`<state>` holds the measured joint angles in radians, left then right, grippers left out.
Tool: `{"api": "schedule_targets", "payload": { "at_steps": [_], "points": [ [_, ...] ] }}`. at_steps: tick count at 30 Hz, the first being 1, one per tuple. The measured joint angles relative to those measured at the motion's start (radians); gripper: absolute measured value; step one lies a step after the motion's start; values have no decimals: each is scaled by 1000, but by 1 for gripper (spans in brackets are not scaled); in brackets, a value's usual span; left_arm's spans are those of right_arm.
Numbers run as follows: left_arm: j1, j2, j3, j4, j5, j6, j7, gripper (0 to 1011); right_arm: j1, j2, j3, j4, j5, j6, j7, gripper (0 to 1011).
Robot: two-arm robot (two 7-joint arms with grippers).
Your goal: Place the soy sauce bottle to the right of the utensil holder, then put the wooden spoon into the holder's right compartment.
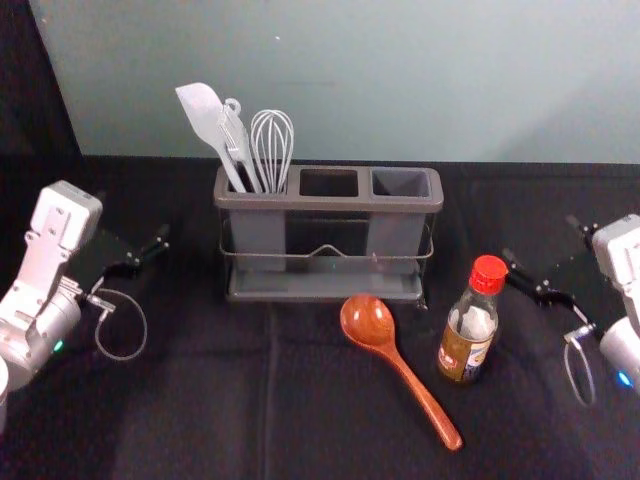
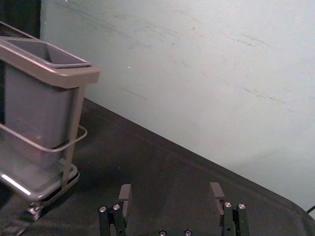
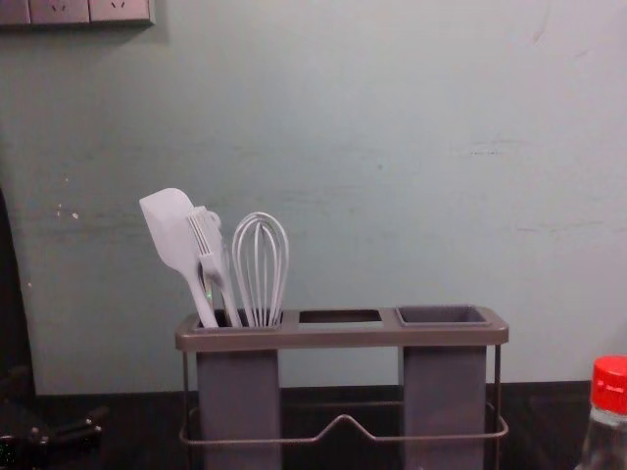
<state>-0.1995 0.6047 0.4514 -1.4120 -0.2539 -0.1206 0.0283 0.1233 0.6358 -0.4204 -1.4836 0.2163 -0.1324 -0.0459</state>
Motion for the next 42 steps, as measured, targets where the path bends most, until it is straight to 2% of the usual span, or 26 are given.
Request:
{"api": "schedule_targets", "payload": {
  "at_steps": [8,13,16,17,20,23,24,26,27,31,35,39,42],
  "points": [
    [0,0,0,0,0,0,0,1005,-129,63,67,-130,6,-20,-15,1004],
    [0,0,0,0,0,0,0,1005,-210,106,113,-206,31,-40,-13,1004],
    [0,0,0,0,0,0,0,1005,-285,145,162,-273,79,-62,11,1004],
    [0,0,0,0,0,0,0,1005,-285,145,162,-273,79,-62,11,1004],
    [0,0,0,0,0,0,0,1005,-355,180,210,-326,153,-90,63,1004],
    [0,0,0,0,0,0,0,1005,-386,197,232,-347,215,-107,115,1004],
    [0,0,0,0,0,0,0,1005,-400,206,242,-355,251,-115,149,1004],
    [0,0,0,0,0,0,0,1005,-411,214,250,-362,289,-122,188,1004],
    [0,0,0,0,0,0,0,1005,-419,221,253,-368,321,-125,225,1004],
    [0,0,0,0,0,0,0,1005,-425,229,252,-377,376,-123,302,1004],
    [0,0,0,0,0,0,0,1005,-414,222,237,-378,385,-119,346,1004],
    [0,0,0,0,0,0,0,1005,-382,194,213,-364,370,-114,363,1004],
    [0,0,0,0,0,0,0,1005,-344,157,192,-342,351,-114,365,1004]
  ]
}}
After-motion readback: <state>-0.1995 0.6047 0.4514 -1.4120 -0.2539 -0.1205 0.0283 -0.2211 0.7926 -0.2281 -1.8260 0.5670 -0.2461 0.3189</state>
